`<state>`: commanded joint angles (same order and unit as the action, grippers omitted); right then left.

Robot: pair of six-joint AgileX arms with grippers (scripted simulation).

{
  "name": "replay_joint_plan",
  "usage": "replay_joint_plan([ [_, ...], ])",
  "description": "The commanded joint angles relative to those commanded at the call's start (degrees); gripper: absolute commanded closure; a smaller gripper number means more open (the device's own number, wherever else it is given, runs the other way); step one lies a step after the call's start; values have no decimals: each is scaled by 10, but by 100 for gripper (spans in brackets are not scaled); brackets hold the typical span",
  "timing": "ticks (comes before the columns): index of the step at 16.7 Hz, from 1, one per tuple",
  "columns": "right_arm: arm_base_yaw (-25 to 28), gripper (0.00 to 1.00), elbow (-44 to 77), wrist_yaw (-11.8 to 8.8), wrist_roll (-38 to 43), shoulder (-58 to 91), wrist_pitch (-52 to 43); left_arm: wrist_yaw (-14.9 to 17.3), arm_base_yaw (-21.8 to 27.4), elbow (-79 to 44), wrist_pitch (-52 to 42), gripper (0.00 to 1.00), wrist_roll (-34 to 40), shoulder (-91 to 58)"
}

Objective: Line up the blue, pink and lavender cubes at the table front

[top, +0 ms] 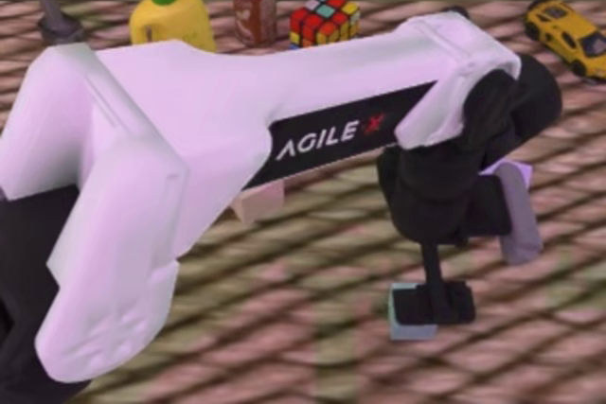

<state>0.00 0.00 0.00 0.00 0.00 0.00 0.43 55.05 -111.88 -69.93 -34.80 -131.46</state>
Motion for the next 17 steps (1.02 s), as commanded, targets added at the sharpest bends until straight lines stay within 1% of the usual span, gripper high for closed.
replay_joint_plan([
  [2,0,0,0,0,0,0,0,0,-21,-4,-1,0,4,-3],
  [4,0,0,0,0,0,0,0,0,-62,-12,-3,0,11,-9],
  [9,0,0,0,0,0,0,0,0,-206,-33,-11,0,32,-29],
  [11,0,0,0,0,0,0,0,-1,-252,-41,-13,0,39,-35],
  [13,0,0,0,0,0,0,0,-1,-275,-46,-13,0,44,-38],
  [17,0,0,0,0,0,0,0,-2,-276,-44,-13,0,44,-35],
])
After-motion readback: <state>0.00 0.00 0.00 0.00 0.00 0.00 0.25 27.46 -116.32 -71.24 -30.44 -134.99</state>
